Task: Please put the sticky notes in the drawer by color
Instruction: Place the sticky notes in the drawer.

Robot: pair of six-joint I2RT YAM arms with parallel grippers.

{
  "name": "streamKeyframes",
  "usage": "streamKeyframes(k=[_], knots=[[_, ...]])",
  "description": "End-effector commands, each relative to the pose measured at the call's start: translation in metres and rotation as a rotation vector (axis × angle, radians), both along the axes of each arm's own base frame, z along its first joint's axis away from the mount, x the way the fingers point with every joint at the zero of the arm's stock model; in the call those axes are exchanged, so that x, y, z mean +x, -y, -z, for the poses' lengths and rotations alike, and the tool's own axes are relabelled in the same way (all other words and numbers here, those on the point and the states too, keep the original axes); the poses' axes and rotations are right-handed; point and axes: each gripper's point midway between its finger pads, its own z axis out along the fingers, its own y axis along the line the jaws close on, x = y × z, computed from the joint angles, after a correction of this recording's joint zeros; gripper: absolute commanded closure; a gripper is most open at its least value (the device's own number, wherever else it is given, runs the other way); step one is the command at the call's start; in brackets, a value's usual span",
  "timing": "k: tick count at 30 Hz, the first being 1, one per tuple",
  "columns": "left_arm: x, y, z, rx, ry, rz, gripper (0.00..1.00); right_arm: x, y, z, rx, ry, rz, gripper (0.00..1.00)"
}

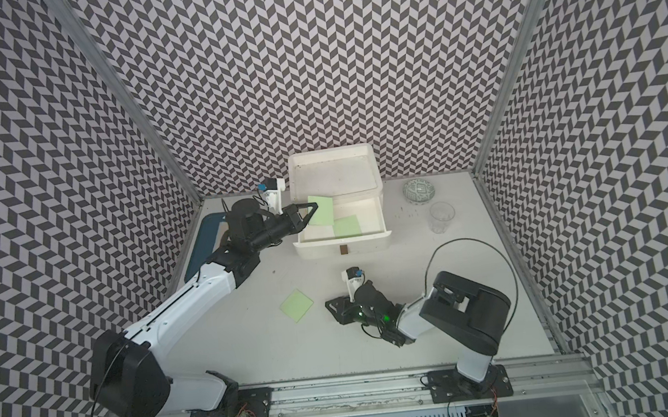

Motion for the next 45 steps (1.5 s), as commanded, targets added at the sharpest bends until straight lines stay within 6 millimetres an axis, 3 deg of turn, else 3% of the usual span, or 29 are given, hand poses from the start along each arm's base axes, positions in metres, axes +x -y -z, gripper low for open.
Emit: streamKeyframes(k=[1,7,11,15,19,21,24,28,35,43,45], knots=[[0.004,0.010,-0.018,-0.019,0.062,0.028,0.98,0.002,-0.004,-0.016,0.032,0.056,-0.006,0.70],[0.013,0.020,0.006,0.010,0.002,0.059,0.87,0.003,-0.005,-0.018,0.026,0.069,-0.011,0.70],[0.012,0.012,0.010,0.056,-0.006,0.024,0.58,0.004,-0.008,-0.019,0.015,0.084,-0.019,0.68],[0.009,-0.014,0.014,0.109,-0.003,-0.071,0.36,0.003,-0.012,-0.023,0.000,0.114,-0.039,0.62],[-0.001,-0.058,0.024,0.124,-0.005,-0.197,0.35,-0.005,-0.033,-0.028,-0.088,0.197,-0.115,0.49],[-0.007,-0.087,0.039,0.120,-0.028,-0.276,0.34,-0.009,-0.052,-0.025,-0.194,0.261,-0.179,0.41],[-0.016,-0.124,0.066,0.098,-0.085,-0.362,0.34,-0.011,-0.073,-0.007,-0.370,0.326,-0.263,0.32],[-0.029,-0.155,0.104,0.089,-0.164,-0.409,0.34,-0.002,-0.087,0.020,-0.574,0.370,-0.317,0.20],[-0.038,-0.194,0.146,0.024,-0.277,-0.429,0.34,0.014,-0.088,0.031,-0.721,0.412,-0.320,0.07],[-0.044,-0.207,0.164,0.005,-0.303,-0.421,0.35,0.012,-0.090,0.047,-0.761,0.376,-0.352,0.05],[-0.045,-0.208,0.165,0.009,-0.301,-0.418,0.35,0.014,-0.089,0.042,-0.758,0.380,-0.334,0.05]])
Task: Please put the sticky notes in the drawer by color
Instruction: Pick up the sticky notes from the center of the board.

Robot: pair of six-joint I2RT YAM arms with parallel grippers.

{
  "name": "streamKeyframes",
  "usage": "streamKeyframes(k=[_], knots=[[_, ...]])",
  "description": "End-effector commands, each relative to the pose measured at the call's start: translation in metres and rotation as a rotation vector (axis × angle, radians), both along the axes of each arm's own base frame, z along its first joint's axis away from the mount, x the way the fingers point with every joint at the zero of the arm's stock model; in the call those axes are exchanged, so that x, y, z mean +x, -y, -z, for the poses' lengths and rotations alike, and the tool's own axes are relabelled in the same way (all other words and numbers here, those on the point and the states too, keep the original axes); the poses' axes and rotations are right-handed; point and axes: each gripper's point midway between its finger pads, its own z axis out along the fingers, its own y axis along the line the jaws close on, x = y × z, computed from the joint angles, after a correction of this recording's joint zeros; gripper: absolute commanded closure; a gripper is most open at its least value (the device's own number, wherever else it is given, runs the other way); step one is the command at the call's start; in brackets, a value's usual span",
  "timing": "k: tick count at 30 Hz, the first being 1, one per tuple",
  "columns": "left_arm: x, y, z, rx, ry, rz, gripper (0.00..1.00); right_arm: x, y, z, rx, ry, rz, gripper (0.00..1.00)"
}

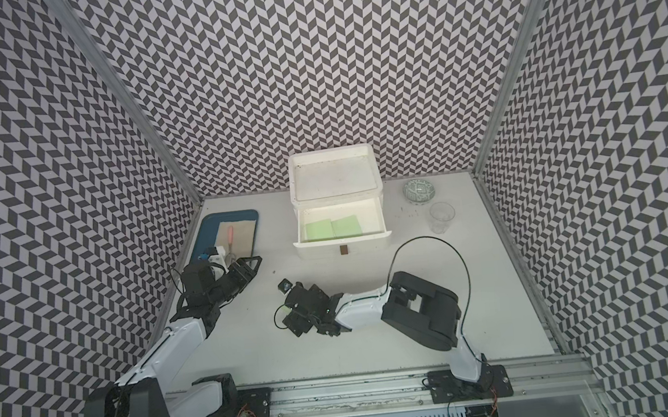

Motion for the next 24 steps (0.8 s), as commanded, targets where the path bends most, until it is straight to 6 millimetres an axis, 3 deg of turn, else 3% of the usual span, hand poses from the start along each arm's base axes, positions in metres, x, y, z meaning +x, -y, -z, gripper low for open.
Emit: streamKeyframes(k=[1,6,10,18,24], knots=[[0.001,0.003,-0.007,0.001,0.047,0.040,0.35,-0.001,0.010,0.012,-0.056,-0.013,0.015,0.05],[0.003,0.001,-0.001,0.033,0.043,0.062,0.35,0.004,-0.002,-0.018,-0.041,-0.019,0.018,0.00],[0.000,-0.002,0.016,0.052,0.005,0.066,0.35,0.006,-0.008,-0.035,-0.024,-0.048,-0.002,0.00],[-0.005,-0.001,0.041,0.081,-0.011,0.088,0.35,0.014,0.006,-0.001,-0.074,-0.178,-0.022,0.00],[-0.009,-0.001,0.050,0.119,0.007,0.106,0.35,0.014,0.004,0.017,-0.149,-0.197,-0.048,0.00]])
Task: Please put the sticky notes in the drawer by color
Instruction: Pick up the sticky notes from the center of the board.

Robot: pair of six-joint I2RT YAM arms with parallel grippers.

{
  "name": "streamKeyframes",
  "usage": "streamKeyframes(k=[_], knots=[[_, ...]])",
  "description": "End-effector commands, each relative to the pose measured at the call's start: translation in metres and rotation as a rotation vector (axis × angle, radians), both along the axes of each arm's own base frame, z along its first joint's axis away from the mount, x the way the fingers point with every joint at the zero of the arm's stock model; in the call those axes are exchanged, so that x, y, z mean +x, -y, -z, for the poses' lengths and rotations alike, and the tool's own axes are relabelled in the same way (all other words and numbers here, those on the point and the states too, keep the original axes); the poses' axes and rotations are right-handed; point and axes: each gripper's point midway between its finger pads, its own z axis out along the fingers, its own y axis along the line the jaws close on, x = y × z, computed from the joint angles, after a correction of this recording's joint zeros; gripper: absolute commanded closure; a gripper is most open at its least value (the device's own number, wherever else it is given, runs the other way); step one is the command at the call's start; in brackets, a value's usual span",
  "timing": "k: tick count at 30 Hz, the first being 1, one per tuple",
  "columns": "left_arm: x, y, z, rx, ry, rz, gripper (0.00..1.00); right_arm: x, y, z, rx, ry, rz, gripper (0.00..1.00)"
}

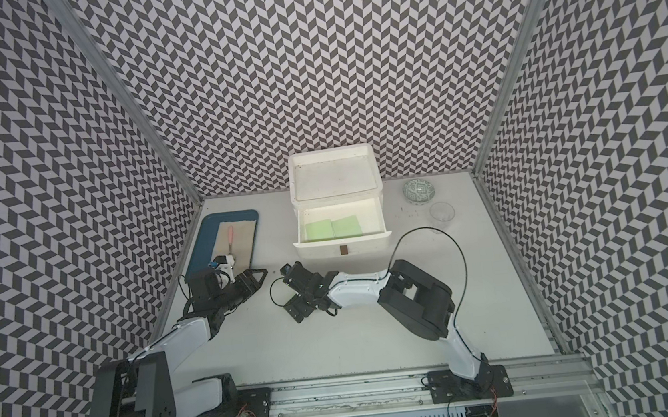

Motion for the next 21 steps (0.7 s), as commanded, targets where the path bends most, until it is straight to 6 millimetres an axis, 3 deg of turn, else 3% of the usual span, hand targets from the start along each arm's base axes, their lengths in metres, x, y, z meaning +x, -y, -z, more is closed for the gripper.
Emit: streamKeyframes(k=[1,14,21], knots=[[0.002,-0.002,-0.001,0.043,0.054,0.024,0.35,-0.014,-0.001,0.018,-0.063,-0.034,-0.055,0.00],[0.001,0.000,-0.002,0.044,0.069,0.035,0.35,-0.045,0.000,0.024,-0.131,-0.008,-0.102,0.00],[0.000,0.002,-0.002,0.039,0.072,0.042,0.35,-0.057,-0.011,0.010,-0.070,-0.041,-0.162,0.00]])
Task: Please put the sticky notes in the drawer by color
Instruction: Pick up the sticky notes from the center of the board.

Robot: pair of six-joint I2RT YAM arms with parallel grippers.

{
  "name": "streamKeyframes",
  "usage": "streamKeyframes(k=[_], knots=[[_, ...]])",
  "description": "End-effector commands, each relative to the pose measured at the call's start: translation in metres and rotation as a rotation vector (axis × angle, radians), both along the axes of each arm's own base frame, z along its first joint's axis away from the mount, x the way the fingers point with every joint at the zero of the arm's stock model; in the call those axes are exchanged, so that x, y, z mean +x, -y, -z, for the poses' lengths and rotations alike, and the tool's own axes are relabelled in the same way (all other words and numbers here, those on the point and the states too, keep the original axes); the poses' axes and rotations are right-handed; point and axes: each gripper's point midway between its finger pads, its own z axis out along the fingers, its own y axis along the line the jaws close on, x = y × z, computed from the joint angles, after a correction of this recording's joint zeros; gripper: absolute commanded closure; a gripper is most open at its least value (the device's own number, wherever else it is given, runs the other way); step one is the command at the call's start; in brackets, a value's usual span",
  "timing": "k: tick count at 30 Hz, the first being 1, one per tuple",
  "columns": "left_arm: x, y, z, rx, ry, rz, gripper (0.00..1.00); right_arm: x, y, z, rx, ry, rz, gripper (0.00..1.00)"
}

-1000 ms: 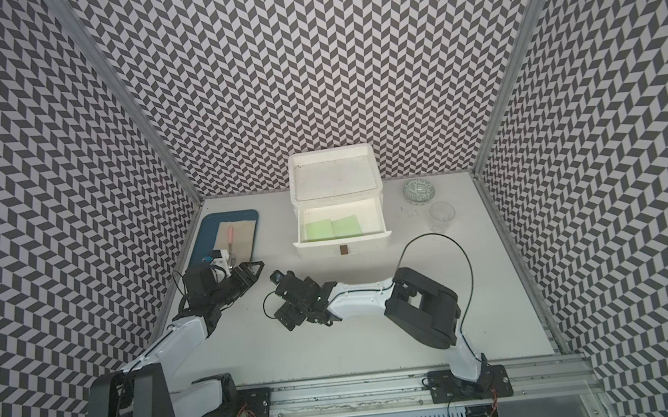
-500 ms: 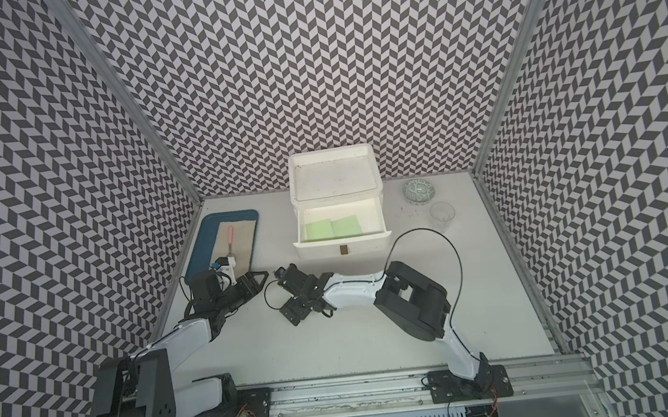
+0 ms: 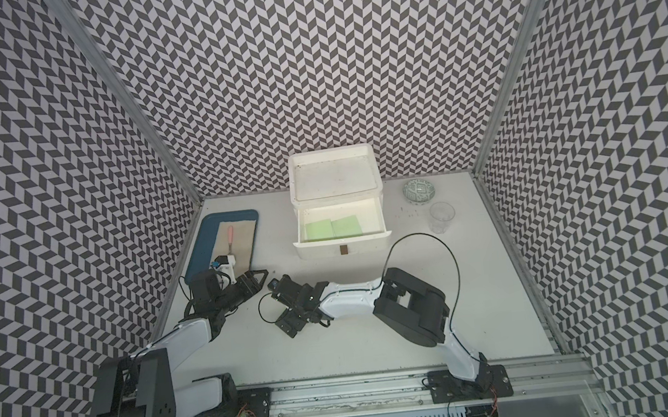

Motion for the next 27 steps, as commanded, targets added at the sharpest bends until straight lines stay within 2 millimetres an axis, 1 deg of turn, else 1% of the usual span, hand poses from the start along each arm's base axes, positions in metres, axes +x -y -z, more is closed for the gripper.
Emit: streamKeyframes(k=[1,5,10,12,16,19,23,24,27], knots=[[-0.001,0.002,-0.003,0.001,0.032,0.022,0.35,-0.017,0.007,0.007,-0.043,-0.044,-0.059,0.00],[-0.002,0.004,-0.004,-0.002,0.034,0.030,0.35,-0.017,0.007,0.006,-0.052,-0.032,-0.065,0.00],[-0.002,0.004,-0.004,-0.001,0.038,0.032,0.35,-0.023,0.008,0.005,-0.082,0.032,-0.079,0.00],[-0.002,0.005,-0.004,-0.002,0.036,0.033,0.35,-0.023,0.010,0.011,-0.109,0.050,-0.084,0.00],[-0.002,0.006,-0.003,-0.003,0.033,0.037,0.35,-0.021,0.021,0.031,-0.191,0.071,-0.072,0.00],[-0.002,0.005,-0.003,-0.003,0.033,0.036,0.35,-0.032,0.019,0.038,-0.165,0.018,-0.100,0.00],[-0.002,0.005,-0.002,0.002,0.031,0.034,0.35,-0.053,0.016,0.047,-0.128,-0.085,-0.153,0.02],[-0.003,0.005,-0.001,0.003,0.027,0.033,0.35,-0.057,0.018,0.051,-0.135,-0.104,-0.160,0.02],[-0.003,0.005,-0.001,0.003,0.028,0.033,0.35,-0.059,0.029,0.065,-0.174,-0.113,-0.144,0.05]])
